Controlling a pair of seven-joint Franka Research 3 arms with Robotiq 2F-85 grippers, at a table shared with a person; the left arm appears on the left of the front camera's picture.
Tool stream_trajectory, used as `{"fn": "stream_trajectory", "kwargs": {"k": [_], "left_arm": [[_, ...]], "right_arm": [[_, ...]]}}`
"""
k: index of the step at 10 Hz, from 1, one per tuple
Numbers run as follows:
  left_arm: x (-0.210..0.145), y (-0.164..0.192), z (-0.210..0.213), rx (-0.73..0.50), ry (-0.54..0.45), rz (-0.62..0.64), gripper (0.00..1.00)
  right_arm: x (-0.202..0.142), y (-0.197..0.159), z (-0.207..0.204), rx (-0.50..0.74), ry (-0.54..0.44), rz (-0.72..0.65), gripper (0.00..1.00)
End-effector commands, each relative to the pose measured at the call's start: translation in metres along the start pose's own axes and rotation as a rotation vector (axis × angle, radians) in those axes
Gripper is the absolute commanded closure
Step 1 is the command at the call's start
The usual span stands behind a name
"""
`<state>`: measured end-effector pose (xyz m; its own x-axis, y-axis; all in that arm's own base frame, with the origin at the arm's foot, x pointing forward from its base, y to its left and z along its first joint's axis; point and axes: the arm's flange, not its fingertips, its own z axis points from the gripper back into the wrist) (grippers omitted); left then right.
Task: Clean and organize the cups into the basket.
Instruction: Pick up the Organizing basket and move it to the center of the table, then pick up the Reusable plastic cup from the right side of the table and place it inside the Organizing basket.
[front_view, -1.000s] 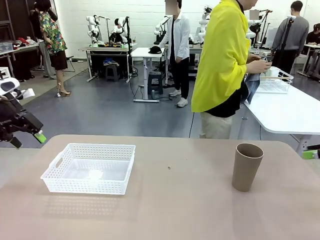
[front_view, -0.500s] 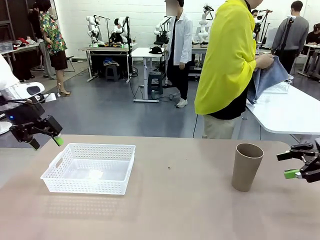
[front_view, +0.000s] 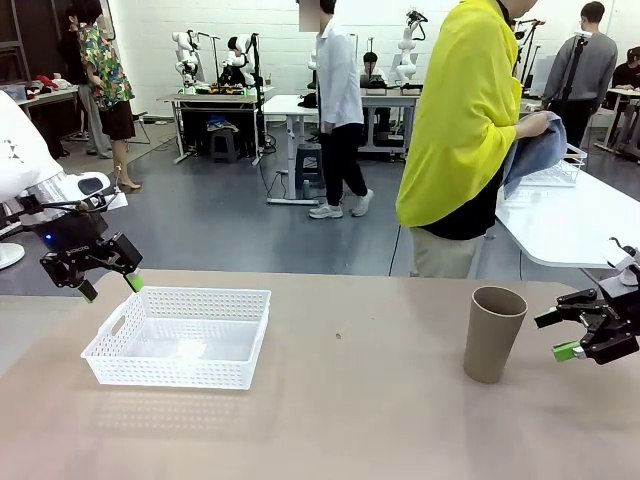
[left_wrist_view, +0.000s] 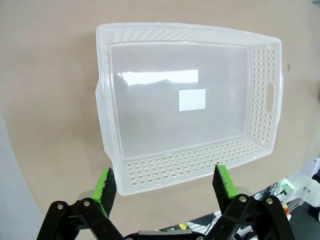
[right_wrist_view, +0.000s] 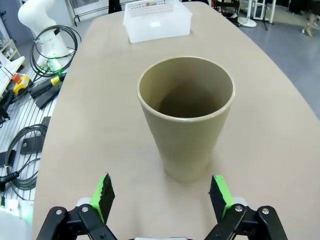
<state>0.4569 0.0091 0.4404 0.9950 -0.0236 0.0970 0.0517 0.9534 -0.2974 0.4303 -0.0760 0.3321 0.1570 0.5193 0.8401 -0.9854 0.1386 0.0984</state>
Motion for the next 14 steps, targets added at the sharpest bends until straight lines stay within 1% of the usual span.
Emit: {"fn": "stream_trajectory", "kwargs": {"k": [1, 3, 4, 5, 6, 7, 8, 10, 11, 12, 14], "left_arm": [[-0.002, 0.0, 0.001, 0.02, -0.007, -0.028, 0.0], [0.0, 0.0, 0.0, 0.002, 0.0, -0.004, 0.0], [0.003, -0.002, -0.008, 0.015, -0.011, -0.063, 0.0], [0.006, -0.001, -0.013, 0.027, -0.025, -0.072, 0.0], [0.01, 0.004, -0.019, 0.03, -0.014, -0.073, 0.0], [0.015, 0.008, -0.022, 0.023, -0.012, -0.069, 0.0], [0.018, 0.009, -0.025, 0.015, -0.003, -0.076, 0.0], [0.024, 0.013, -0.038, 0.025, 0.018, -0.071, 0.0], [0.024, 0.014, -0.041, 0.027, 0.022, -0.075, 0.0], [0.022, 0.015, -0.046, 0.037, 0.032, -0.09, 0.0], [0.021, 0.016, -0.05, 0.042, 0.039, -0.089, 0.0]], "right_arm": [[0.003, 0.009, 0.002, 0.009, -0.012, 0.012, 0.0], [0.003, 0.009, 0.002, 0.009, -0.012, 0.012, 0.0], [0.003, 0.002, 0.001, 0.004, -0.008, 0.005, 0.0], [0.002, -0.005, -0.004, -0.009, -0.021, -0.001, 0.0], [0.0, -0.014, -0.007, 0.014, -0.007, 0.009, 0.0], [-0.003, -0.022, -0.009, 0.02, -0.018, 0.007, 0.0], [-0.006, -0.031, -0.012, -0.007, -0.024, -0.005, 0.0], [-0.015, -0.043, -0.028, 0.003, -0.043, -0.009, 0.0], [-0.016, -0.049, -0.034, -0.035, -0.047, -0.016, 0.0], [-0.018, -0.053, -0.041, -0.047, -0.051, -0.001, 0.0], [-0.02, -0.057, -0.057, -0.01, -0.043, 0.011, 0.0]]}}
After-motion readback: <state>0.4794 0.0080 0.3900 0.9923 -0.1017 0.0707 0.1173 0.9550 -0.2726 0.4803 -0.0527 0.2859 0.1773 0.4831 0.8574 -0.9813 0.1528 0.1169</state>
